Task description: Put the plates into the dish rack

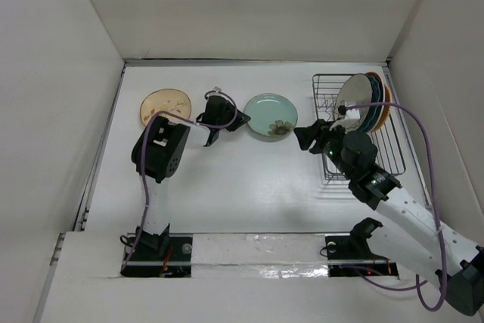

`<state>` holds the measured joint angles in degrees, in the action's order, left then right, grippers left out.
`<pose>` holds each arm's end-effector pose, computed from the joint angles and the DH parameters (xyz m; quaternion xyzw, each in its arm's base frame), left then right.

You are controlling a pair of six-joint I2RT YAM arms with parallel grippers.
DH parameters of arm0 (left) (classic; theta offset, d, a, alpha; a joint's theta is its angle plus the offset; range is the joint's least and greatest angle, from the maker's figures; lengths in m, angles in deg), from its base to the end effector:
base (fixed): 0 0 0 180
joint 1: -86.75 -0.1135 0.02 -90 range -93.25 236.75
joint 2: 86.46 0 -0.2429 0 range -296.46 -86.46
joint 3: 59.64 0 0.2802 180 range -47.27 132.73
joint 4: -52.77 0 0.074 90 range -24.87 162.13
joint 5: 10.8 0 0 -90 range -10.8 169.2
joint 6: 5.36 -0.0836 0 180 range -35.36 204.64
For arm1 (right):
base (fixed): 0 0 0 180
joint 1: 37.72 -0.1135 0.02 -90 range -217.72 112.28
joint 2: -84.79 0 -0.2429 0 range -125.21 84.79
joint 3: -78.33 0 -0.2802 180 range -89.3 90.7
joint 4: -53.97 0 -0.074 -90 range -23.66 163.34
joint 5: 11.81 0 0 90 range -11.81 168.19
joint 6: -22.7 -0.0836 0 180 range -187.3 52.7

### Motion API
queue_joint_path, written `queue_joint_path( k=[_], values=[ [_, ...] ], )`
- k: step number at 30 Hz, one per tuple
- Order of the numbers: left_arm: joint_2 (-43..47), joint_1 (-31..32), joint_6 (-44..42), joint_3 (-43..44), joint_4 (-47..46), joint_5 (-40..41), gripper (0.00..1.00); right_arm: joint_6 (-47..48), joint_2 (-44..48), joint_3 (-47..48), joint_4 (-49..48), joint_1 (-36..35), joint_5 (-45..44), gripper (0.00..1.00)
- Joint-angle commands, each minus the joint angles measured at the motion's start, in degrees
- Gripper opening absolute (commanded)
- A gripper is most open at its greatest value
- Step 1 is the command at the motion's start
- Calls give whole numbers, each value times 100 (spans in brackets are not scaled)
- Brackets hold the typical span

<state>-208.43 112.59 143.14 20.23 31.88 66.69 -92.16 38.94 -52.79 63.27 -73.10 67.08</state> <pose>0.4435 -0.2349 0.0754 -0.1716 0.8045 -0.4436 0.3558 0.2423 0.1523 0.2856 -0.0036 0.7440 0.2710 0.6107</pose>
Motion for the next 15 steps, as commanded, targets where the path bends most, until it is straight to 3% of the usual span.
queue_joint_path(
  k=[1,7,11,12,15],
  values=[
    [1260,-237,-163,-814,-1252,91,0,43,-126,66,-264,110,39,58],
    [2219,-352,205,-2002,-2279,-225,0,-141,-811,285,-396,373,390,73],
    [2345,-352,162,-2110,-2379,-243,0,-177,-1365,619,-396,488,444,81],
    [3076,-352,118,-2501,-2344,-234,0,-168,-1540,681,-405,557,443,83],
    [3713,-352,-31,-2751,-2124,-208,0,-133,-1839,988,-370,768,540,87]
  ],
)
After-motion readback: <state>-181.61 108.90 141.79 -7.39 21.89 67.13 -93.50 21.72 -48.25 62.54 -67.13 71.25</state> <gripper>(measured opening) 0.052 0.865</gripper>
